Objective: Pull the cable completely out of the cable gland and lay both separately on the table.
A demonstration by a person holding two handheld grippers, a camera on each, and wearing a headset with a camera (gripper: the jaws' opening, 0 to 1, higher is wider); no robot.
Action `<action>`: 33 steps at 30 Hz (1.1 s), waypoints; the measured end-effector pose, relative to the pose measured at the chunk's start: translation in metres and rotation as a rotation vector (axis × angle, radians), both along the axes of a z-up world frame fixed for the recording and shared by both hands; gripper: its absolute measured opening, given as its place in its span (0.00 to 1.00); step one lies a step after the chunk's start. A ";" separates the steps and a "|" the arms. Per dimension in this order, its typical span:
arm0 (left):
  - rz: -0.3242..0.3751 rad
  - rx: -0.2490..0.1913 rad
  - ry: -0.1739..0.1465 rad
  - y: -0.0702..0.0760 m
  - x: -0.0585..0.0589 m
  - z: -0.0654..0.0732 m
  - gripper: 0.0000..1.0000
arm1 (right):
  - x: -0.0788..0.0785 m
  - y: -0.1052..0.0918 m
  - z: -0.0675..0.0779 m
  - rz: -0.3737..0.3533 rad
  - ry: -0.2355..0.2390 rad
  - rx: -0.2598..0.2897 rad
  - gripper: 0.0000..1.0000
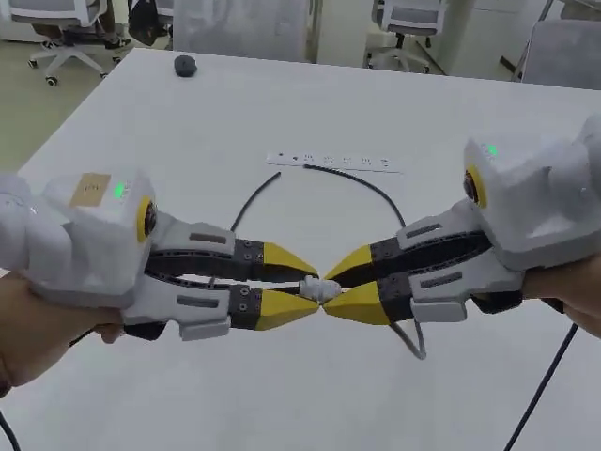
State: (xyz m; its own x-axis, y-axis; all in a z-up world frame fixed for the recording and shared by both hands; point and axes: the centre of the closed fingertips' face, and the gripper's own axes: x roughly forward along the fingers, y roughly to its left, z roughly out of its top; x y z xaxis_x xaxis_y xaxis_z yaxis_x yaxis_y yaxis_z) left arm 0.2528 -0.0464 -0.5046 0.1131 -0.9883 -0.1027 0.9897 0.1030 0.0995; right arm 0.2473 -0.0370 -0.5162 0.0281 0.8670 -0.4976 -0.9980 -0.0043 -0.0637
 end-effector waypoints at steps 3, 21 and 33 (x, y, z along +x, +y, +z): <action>0.020 0.003 0.023 0.001 0.003 -0.002 0.14 | 0.004 0.001 -0.003 0.003 -0.138 -0.048 0.06; 0.084 -0.045 0.113 0.003 0.013 0.001 0.14 | 0.018 0.001 -0.002 -0.032 -0.486 -0.108 0.07; 0.091 0.013 0.011 0.009 0.012 0.000 0.15 | 0.015 -0.011 0.008 -0.157 0.055 0.115 0.22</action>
State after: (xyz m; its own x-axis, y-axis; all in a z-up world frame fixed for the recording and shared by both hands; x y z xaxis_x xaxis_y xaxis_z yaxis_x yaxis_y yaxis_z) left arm 0.2644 -0.0370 -0.5047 0.2012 -0.9725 -0.1170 0.9774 0.1913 0.0903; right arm 0.2624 -0.0475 -0.5084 0.1424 0.9053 -0.4003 -0.9878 0.1554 0.0001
